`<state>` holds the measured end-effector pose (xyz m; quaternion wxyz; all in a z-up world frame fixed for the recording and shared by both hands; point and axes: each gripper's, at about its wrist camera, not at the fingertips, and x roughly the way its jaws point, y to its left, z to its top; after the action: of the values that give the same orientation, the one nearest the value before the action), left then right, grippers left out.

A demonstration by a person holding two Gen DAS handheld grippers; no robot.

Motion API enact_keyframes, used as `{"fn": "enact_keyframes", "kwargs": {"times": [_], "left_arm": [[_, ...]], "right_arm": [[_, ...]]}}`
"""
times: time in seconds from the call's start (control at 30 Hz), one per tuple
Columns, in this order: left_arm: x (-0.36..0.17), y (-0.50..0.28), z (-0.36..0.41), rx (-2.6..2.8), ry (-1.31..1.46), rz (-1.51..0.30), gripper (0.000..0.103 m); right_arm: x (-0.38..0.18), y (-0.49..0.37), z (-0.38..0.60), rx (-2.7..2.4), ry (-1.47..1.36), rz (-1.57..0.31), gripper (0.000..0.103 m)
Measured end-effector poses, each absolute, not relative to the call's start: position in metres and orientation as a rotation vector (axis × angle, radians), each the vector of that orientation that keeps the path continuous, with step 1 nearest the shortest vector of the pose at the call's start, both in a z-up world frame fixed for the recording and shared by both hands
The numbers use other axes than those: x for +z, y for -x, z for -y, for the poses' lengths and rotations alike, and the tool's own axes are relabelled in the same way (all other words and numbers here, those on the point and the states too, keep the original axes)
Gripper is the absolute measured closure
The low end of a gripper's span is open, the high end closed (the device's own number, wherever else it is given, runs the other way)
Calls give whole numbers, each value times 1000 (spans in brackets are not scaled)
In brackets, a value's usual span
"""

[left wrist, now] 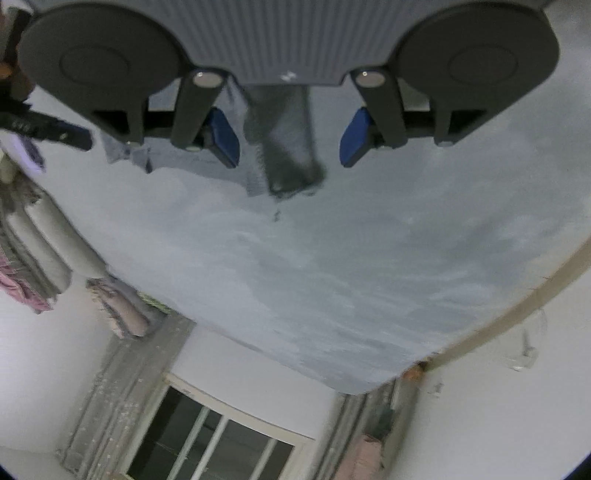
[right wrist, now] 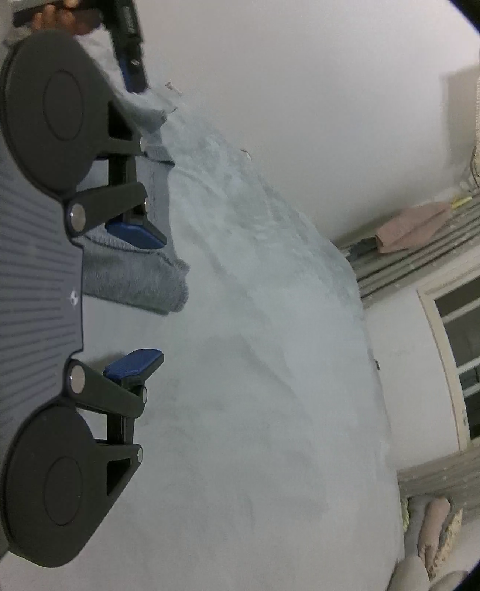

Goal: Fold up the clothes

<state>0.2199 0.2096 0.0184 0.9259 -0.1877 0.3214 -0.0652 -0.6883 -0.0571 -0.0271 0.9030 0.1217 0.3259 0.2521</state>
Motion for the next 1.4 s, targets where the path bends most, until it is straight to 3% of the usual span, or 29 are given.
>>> {"fn": "enact_keyframes", "kwargs": {"times": [0.03, 0.07, 0.1, 0.13, 0.2, 0.4, 0.57, 0.8, 0.9, 0.97, 1.03, 1.1, 1.4], "left_arm": [[12, -226, -209, -139, 396, -667, 50], [5, -232, -209, -145, 407, -674, 57], [-1, -238, -209, -150, 418, -682, 77], [-7, -244, -209, -149, 423, -692, 89], [-9, -248, -209, -142, 424, -696, 95], [36, -234, -204, -178, 387, -543, 96], [4, -261, -171, -44, 151, -671, 94], [-3, -265, -178, -43, 202, -672, 85], [16, -246, -175, 19, 156, -667, 70], [35, -221, -171, 42, 99, -671, 58], [51, -183, -169, 37, 87, -682, 52], [64, -140, -165, 23, 92, -702, 50], [70, 25, -141, 58, 177, -786, 45]], "right_arm": [[-30, 686, 54, 549, -244, -675, 47], [-32, 686, 48, 570, -229, -675, 49], [-35, 685, 43, 574, -202, -678, 67], [-38, 684, 37, 576, -172, -681, 98], [-39, 685, 32, 563, -135, -669, 97], [-2, 706, 49, 571, -196, -527, 98], [-26, 687, 32, 455, -61, -641, 97], [-41, 688, 33, 411, -105, -645, 93], [-38, 695, 37, 379, -130, -639, 66], [-19, 723, 45, 379, -139, -607, 56], [-2, 755, 50, 405, -143, -594, 42], [8, 789, 53, 440, -141, -613, 38], [8, 936, 56, 534, -240, -795, 38]]}}
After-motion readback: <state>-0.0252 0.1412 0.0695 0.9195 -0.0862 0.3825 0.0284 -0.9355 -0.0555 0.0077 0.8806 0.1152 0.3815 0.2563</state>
